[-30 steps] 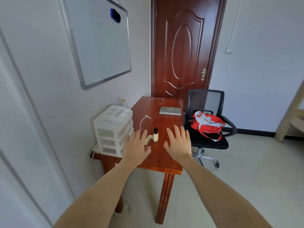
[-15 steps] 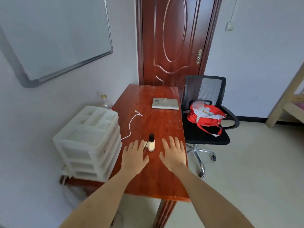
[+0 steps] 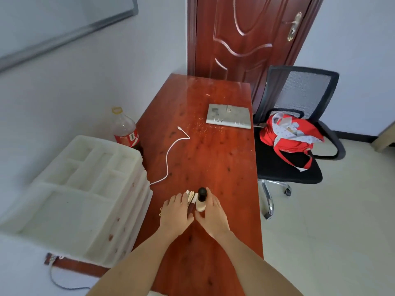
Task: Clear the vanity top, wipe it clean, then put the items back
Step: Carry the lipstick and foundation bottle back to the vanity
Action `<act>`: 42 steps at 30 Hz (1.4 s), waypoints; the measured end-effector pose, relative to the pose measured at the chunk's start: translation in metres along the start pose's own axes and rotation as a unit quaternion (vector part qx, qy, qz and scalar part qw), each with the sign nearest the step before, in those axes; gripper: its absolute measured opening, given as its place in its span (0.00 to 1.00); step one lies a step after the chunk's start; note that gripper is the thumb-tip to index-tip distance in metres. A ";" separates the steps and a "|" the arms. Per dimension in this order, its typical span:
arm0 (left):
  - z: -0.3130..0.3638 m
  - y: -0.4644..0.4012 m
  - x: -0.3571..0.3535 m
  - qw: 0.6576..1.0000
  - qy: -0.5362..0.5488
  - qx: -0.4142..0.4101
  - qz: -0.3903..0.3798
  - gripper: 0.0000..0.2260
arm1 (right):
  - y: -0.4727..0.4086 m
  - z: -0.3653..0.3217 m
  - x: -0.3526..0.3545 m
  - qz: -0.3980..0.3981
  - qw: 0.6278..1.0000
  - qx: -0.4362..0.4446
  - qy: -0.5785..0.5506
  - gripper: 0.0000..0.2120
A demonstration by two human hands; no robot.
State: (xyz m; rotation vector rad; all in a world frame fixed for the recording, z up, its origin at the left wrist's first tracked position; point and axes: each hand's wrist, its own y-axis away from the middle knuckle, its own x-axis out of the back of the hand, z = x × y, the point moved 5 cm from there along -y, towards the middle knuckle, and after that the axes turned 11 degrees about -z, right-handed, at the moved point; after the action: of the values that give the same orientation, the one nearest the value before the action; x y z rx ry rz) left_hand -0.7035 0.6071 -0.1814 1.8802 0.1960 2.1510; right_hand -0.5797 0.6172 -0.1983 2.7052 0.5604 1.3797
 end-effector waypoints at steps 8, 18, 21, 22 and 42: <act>-0.003 -0.040 -0.021 0.997 -0.046 0.019 -0.051 0.28 | -0.010 0.014 -0.003 0.054 0.998 0.013 -0.025 0.23; 0.008 -0.060 -0.029 0.995 -0.086 0.008 -0.056 0.25 | -0.014 0.019 -0.003 0.077 0.997 -0.007 -0.019 0.20; 0.011 -0.058 -0.028 0.995 -0.088 0.003 -0.054 0.14 | -0.012 0.022 -0.004 0.075 0.996 -0.029 -0.040 0.17; 0.012 -0.057 -0.027 0.995 -0.088 0.001 -0.051 0.11 | -0.011 0.023 -0.005 0.070 0.996 -0.036 -0.052 0.16; 0.008 -0.031 0.029 0.999 -0.008 -0.048 0.002 0.16 | 0.006 0.000 0.028 0.088 0.984 -0.074 -0.137 0.14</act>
State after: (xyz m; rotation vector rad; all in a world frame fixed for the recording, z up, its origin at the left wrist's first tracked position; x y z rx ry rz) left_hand -0.6949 0.6445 -0.1611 1.8457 0.0841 2.1082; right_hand -0.5626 0.6216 -0.1756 2.8073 0.1932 1.0052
